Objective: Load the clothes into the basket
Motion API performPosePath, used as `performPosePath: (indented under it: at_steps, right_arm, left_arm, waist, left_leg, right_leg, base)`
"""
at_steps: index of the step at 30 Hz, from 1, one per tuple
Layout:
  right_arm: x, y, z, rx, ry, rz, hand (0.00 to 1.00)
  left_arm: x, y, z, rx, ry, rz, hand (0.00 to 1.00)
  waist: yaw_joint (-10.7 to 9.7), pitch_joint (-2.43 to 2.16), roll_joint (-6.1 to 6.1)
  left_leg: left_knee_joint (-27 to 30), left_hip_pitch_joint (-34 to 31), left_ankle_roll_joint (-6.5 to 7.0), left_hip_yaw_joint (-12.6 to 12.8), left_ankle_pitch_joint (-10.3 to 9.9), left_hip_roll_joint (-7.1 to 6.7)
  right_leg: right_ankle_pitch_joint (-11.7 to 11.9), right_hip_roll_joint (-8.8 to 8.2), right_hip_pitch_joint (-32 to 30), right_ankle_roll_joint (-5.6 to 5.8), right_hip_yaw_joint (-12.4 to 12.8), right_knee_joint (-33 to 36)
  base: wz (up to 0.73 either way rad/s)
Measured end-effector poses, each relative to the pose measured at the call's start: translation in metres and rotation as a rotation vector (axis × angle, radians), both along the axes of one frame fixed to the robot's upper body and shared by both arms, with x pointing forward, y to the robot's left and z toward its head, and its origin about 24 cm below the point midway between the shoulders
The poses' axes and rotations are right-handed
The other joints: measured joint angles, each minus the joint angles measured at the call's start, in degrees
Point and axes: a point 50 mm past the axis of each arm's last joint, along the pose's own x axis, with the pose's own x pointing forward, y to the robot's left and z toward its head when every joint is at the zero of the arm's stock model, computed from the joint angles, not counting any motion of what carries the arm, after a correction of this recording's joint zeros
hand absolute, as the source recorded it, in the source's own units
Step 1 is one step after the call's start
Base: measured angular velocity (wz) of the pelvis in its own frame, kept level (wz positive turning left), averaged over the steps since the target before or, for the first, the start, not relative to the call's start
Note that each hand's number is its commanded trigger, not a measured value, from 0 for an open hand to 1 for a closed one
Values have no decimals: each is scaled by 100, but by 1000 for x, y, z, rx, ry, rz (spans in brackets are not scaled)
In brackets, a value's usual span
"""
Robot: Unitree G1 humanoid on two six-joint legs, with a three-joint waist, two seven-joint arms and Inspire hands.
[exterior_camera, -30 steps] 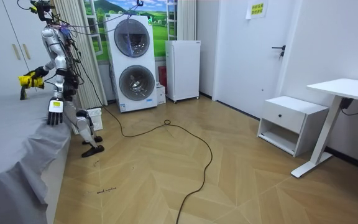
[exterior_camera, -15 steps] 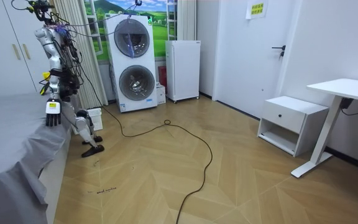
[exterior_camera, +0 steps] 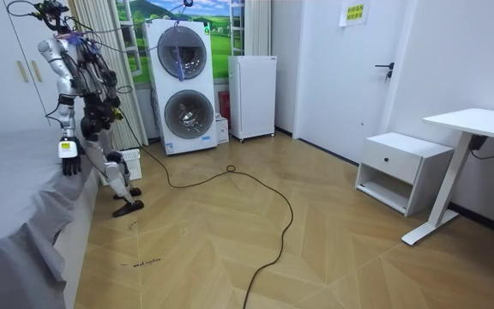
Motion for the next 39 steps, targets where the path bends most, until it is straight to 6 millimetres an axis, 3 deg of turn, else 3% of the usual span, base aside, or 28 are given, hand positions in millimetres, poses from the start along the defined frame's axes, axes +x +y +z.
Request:
performPosePath:
  at_steps: [3,10,14,18,23,27,32,33,34,39]
  right_arm:
    - [0,1,-5,14,22,-8,100]
    - [13,2,-9,12,26,-43,100]
    - [27,-8,-2,-31,19,-62,100]
    - [49,-7,7,-66,-33,-53,100]
    - [69,4,5,-74,-20,-18,100]
    - [88,8,11,-82,-35,1,100]
    - [104,11,17,-86,-48,30,100]
    - [109,12,18,-76,-56,25,53]
    - [111,12,19,-68,-62,21,0]
    - [109,10,16,-21,-63,-16,0]
  left_arm:
    - [10,-3,-3,-5,18,-37,0]
    - [32,-6,-4,-11,10,-113,0]
    - [53,-11,-5,-31,-6,-133,0]
    - [65,-18,-6,-44,-28,-112,0]
    - [75,-26,-7,-40,-38,-168,0]
    - [84,-31,-6,-50,-58,-189,0]
    - [96,-34,-5,-62,-100,-179,0]
    - [101,-34,-3,-62,-113,-183,0]
    - [102,-34,-3,-61,-116,-183,0]
    - [111,-35,-1,-60,-141,-191,0]
  waist:
    - [-48,52,106]
    - [-56,43,286]
    - [-38,86,508]
    - [-22,72,700]
    - [92,68,771]
    - [158,68,900]
    - [411,61,912]
    - [448,62,912]
    - [455,61,912]
    - [490,63,910]
  left_leg:
    - [106,-300,94,86,-49,-1]
    - [559,-1155,226,133,-132,-20]
    - [712,-1605,273,153,-161,-21]
    - [738,-1973,312,187,-111,-67]
    - [705,-2190,332,170,-56,-113]
    - [695,-2357,363,101,44,-125]
    - [648,-2523,379,75,95,-187]
    - [648,-2583,388,64,114,-200]
    - [648,-2614,393,50,122,-206]
    - [637,-2665,413,-80,158,-237]
  right_leg:
    - [59,17,-394,26,97,161]
    - [88,16,-1347,83,333,692]
    - [157,-1,-1775,110,349,787]
    - [212,-24,-2197,115,377,877]
    - [233,-44,-2463,112,380,927]
    - [266,-105,-2550,110,267,894]
    - [257,-163,-2783,113,213,991]
    - [257,-206,-2846,112,135,992]
    - [257,-226,-2878,112,97,1001]
    - [248,-310,-2868,105,-69,978]
  base:
    - [-27]
    - [-17]
    - [1]
    - [-2]
    - [-2]
    - [13]
    - [7]
    - [10]
    - [15]
    - [14]
